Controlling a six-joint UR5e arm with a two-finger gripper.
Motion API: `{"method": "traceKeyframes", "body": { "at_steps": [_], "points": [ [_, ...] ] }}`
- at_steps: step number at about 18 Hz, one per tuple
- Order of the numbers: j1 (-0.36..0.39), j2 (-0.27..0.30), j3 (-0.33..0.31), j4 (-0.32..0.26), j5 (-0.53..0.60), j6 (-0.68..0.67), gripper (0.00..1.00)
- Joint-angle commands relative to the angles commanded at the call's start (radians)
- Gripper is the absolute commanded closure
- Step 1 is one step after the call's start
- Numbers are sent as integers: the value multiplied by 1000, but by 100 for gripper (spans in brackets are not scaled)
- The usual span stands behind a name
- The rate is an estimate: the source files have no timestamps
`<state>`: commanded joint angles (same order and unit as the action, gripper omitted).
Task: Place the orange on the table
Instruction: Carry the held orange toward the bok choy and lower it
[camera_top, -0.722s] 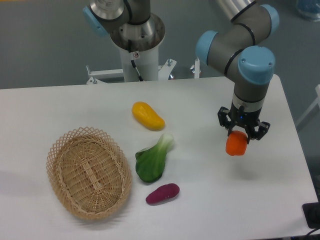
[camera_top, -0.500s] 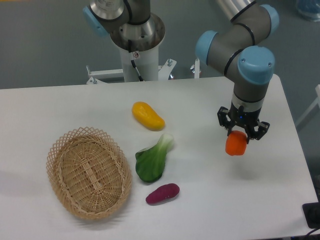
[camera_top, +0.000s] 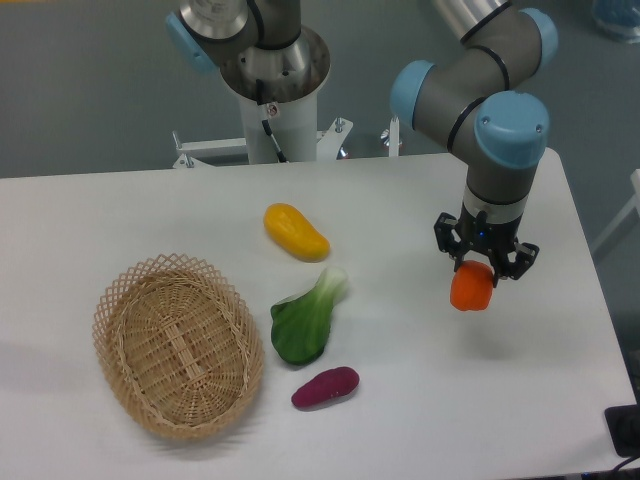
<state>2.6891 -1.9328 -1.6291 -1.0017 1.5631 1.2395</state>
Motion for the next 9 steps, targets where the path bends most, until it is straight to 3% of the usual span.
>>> {"method": "traceKeyframes", "body": {
  "at_steps": [9],
  "points": [
    [-21, 15, -104, 21, -2, -12, 72]
  ]
}}
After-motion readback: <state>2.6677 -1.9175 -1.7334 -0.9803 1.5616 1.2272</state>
